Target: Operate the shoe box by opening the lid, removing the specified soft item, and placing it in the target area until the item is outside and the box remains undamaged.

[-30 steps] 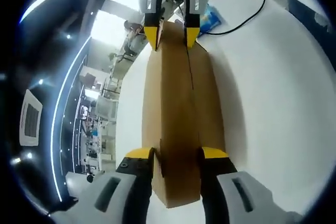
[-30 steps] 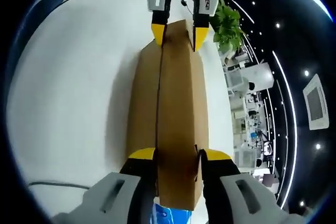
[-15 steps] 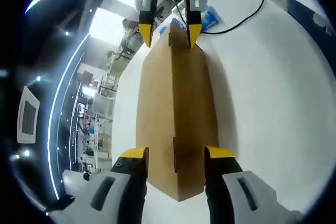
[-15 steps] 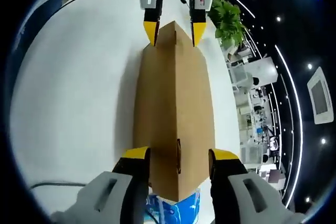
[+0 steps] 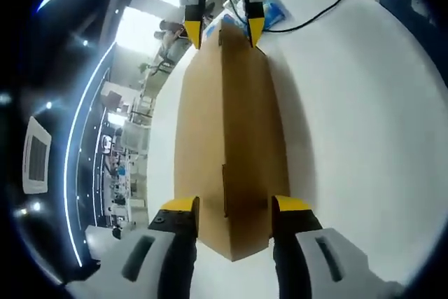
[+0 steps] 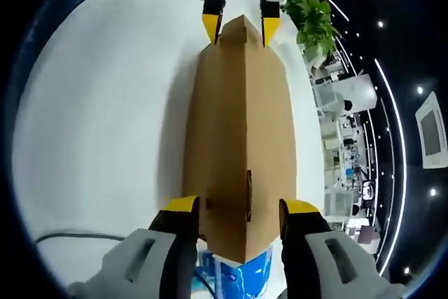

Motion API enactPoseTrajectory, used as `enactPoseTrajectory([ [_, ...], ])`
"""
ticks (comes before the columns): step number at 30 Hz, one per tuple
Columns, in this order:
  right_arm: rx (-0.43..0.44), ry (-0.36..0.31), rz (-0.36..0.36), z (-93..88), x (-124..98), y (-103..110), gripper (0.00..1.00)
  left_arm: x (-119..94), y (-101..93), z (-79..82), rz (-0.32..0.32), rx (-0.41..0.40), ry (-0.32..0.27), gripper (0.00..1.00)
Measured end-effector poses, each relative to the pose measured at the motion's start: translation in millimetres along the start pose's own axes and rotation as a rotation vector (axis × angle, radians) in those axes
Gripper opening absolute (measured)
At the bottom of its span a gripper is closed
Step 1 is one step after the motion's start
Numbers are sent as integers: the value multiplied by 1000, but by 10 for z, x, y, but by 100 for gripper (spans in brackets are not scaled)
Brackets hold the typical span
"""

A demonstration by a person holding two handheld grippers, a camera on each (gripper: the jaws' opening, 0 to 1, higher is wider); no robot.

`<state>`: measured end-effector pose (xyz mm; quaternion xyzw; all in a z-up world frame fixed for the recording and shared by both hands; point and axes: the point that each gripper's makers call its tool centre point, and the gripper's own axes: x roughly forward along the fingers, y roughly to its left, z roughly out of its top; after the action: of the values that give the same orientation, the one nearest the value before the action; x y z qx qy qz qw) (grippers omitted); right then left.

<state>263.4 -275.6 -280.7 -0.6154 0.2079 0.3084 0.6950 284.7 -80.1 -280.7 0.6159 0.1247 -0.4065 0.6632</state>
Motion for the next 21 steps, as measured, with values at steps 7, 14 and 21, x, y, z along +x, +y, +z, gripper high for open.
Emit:
enactPoseTrajectory([
  [7,8,18,7,-56,44,45,38,49,-49,-69,0,3,-6,43],
  [14,2,27,-16,-68,94,89,38,98,-89,-74,6,-5,-12,42],
  [21,12,17,-41,-78,133,121,38,142,-136,-75,29,-20,-20,45],
])
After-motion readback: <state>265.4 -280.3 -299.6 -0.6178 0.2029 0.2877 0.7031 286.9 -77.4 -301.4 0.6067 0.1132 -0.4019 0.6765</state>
